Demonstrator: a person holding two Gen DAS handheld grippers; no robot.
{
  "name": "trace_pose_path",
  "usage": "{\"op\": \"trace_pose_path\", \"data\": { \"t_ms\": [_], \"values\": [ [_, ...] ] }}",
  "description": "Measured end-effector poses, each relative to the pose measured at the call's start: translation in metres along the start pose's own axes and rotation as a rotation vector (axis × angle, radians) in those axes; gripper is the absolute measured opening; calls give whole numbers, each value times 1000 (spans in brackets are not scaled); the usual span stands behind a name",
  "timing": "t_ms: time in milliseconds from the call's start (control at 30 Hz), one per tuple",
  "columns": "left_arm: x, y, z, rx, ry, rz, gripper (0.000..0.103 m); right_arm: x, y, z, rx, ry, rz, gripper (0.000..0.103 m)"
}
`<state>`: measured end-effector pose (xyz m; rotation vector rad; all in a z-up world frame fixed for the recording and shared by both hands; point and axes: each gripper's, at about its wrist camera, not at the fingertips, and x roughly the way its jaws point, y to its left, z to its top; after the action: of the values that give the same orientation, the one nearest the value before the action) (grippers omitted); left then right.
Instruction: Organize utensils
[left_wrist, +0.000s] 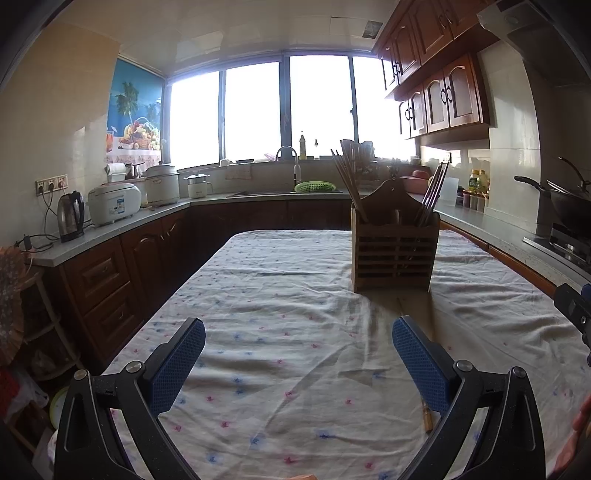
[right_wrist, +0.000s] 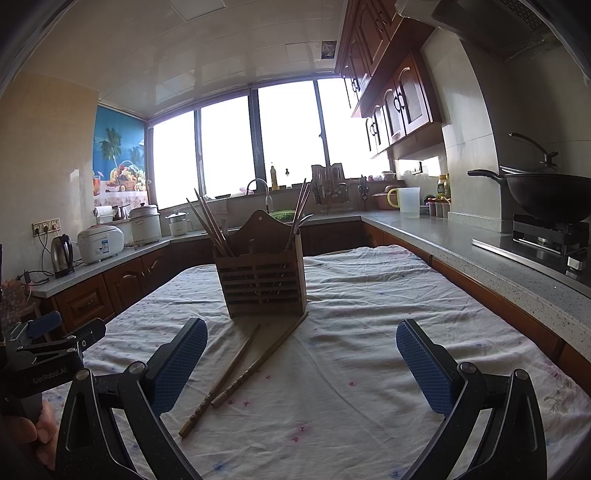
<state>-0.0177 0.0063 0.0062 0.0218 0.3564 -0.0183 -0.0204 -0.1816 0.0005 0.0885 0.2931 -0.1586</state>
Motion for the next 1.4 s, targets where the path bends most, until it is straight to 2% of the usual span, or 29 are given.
{"op": "trace_pose_path", "data": {
  "t_ms": [1400],
  "values": [
    [0, -3, -1, 12, -2, 5, 102, 1, 13, 13, 1, -3, 22, 103]
  ]
}}
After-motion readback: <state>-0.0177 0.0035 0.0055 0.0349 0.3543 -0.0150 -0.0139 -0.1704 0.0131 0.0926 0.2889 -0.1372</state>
